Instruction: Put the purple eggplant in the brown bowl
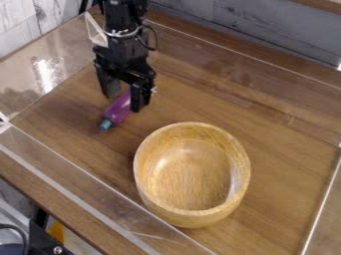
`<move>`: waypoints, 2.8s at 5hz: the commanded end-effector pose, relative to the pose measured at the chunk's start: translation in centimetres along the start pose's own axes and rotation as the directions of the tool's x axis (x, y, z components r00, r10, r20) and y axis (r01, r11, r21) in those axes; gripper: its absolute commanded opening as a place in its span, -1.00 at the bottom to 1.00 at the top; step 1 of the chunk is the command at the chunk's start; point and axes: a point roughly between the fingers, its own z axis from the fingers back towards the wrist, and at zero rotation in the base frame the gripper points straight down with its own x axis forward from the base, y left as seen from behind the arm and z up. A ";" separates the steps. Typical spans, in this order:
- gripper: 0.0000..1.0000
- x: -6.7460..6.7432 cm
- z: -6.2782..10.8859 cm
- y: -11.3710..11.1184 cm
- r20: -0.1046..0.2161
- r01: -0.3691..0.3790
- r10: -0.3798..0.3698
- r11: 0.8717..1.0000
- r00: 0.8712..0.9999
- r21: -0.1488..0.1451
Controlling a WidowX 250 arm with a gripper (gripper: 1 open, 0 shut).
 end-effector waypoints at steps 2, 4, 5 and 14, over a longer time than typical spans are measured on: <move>1.00 0.8 0.0 0.9 0.037 -0.007 0.006 1.000 0.999 0.009; 1.00 1.4 -0.6 1.2 0.045 0.000 0.000 1.000 0.999 -0.001; 1.00 1.7 -0.8 1.4 0.049 0.002 -0.002 1.000 0.999 -0.007; -1.00 1.2 0.9 0.6 0.035 -0.015 0.015 1.000 0.999 -0.008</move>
